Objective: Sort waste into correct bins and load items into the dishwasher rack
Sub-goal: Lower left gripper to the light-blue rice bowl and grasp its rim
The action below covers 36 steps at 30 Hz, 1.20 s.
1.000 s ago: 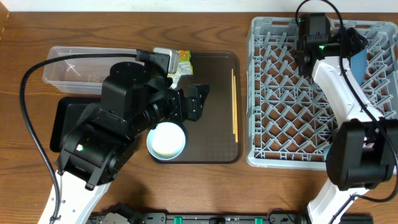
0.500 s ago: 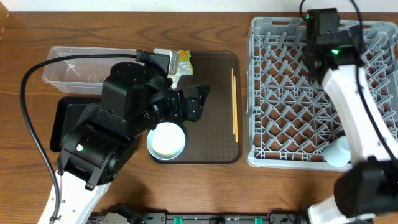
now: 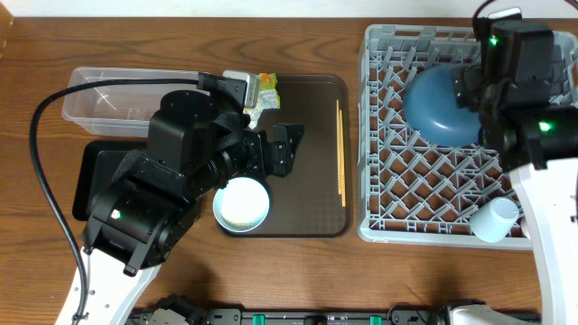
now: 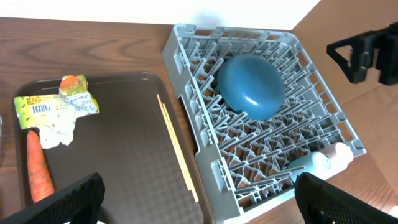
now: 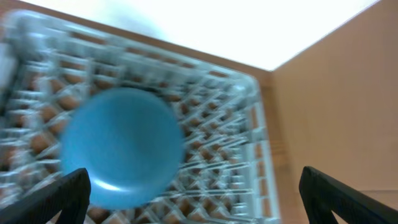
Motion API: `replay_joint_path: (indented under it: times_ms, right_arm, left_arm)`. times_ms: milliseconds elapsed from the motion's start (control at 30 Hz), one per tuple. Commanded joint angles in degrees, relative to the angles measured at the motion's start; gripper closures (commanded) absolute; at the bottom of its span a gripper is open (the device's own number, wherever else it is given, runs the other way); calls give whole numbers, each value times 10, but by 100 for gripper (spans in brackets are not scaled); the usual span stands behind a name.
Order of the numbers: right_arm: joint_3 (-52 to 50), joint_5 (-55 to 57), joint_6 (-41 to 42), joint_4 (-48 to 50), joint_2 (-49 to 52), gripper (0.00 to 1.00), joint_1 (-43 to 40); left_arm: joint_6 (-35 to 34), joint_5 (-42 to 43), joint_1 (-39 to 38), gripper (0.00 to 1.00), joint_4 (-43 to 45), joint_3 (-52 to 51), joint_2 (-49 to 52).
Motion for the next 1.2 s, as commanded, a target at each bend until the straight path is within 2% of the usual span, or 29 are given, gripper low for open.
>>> replay_joint_path:
  times_ms: [0, 133, 267, 367, 433, 600, 733, 833, 933, 1133, 1167]
  right_arm:
    - [-1, -115, 82, -23, -28, 1, -2]
    - [-1, -229, 120, -56, -57, 1, -4]
    - [-1, -342, 120, -87, -70, 1, -4]
    - [-1, -354, 131, -124, -71, 1, -4]
    - [-1, -354, 153, -144, -70, 1, -4]
    - [-1, -354, 189, -163, -68, 1, -4]
    - [-1, -354, 219, -158, -68, 1, -4]
    - [-1, -353, 241, -155, -68, 1, -10]
    - [-1, -353, 250, -156, -68, 1, -23]
    - [-1, -354, 251, -159, -68, 1, -35]
    - [-1, -354, 251, -158, -68, 1, -35]
  left_arm:
    - [8, 3, 3, 2, -7, 4, -6]
    - [8, -6, 3, 2, -22, 4, -4]
    - [5, -127, 3, 2, -77, 4, -2]
    - [-44, -244, 3, 2, -147, 4, 1]
    - [-87, -286, 3, 2, -202, 4, 7]
    - [-115, -290, 3, 2, -257, -28, 31]
    - [-116, -288, 3, 2, -251, -86, 64]
    - [-108, -229, 3, 1, -219, -119, 90]
    - [-56, -126, -3, 18, -169, -144, 115]
    - [-48, -127, -30, 55, -119, -190, 178]
    - [-48, -126, -36, 58, -115, -194, 191]
